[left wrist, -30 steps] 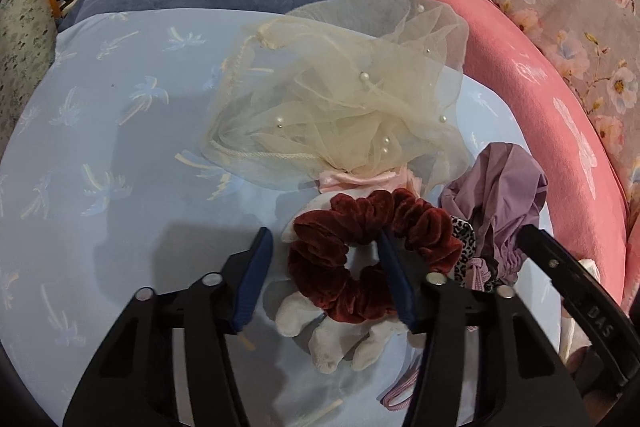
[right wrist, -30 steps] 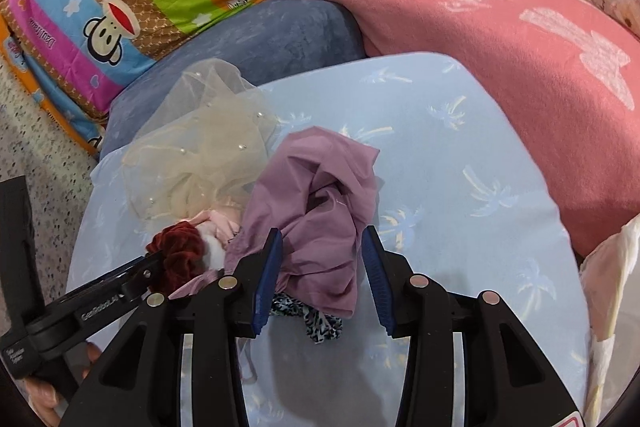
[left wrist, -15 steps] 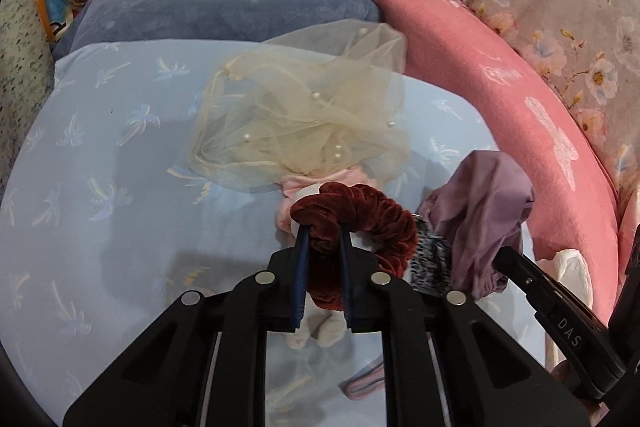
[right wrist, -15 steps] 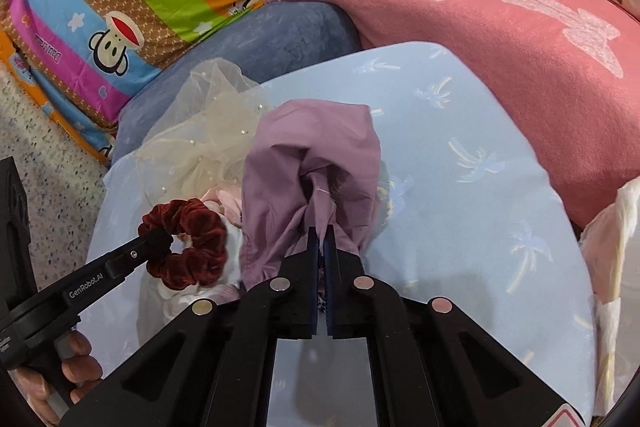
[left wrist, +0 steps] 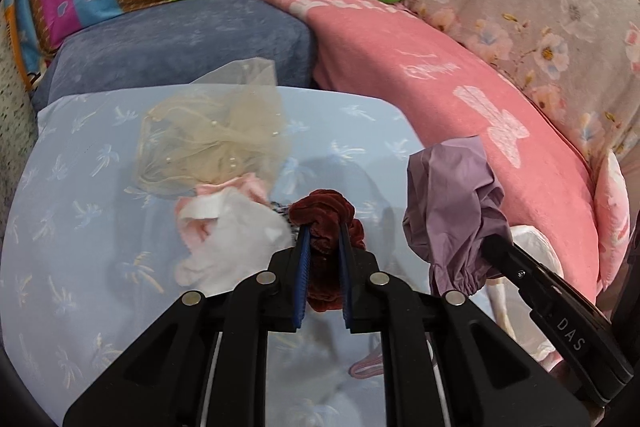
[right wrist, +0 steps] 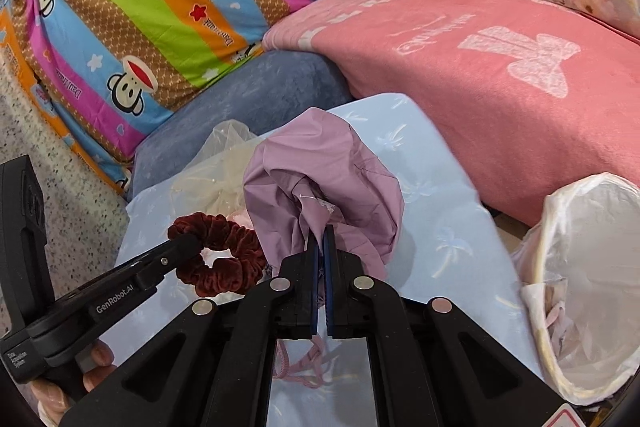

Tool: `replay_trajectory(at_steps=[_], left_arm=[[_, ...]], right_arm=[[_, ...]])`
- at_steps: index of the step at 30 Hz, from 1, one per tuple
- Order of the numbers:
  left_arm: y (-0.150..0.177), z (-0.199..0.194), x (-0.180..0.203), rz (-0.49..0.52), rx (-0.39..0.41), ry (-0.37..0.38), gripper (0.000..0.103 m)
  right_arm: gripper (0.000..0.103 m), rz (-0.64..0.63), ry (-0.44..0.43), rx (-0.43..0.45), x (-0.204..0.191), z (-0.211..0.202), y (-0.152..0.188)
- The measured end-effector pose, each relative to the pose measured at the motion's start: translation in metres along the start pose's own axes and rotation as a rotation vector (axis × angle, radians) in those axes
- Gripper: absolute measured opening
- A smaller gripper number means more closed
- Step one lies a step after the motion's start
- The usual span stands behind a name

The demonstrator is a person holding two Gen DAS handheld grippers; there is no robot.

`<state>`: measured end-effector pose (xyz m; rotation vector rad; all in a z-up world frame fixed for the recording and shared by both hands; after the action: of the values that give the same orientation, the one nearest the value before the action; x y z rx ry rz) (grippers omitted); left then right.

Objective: Organize soft objects
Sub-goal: 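Carry the red scrunchie and lilac cap over the white bin and open both grippers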

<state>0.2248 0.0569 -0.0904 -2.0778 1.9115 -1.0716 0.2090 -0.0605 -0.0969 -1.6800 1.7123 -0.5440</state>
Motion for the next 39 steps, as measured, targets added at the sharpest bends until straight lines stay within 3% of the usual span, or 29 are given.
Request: replay_trajectory(at_steps=[18, 39], left_arm=[[0.047, -0.015, 0.119, 0.198, -0.01, 0.113, 0.013], [0.111, -0.002, 0.225, 0.366, -0.086, 0.194, 0.013]], right_arm=[[0.002, 0.096, 0.096, 0.103, 0.088, -0.089, 0.016], [0.002, 0.238, 0.216, 0.142, 0.187, -0.146, 0.062]])
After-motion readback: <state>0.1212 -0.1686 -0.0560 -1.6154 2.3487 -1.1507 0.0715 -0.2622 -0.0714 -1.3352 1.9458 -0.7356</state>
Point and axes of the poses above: each gripper's, at about its wrist camera, not at the fingertips, and z roughly the way its jaws point, x to its right, y to its underside, the point moved 10 cm from there along z, roughly the way its jaws point, and after that the axes turned 13 degrees about -z, right-handed, at the moved point
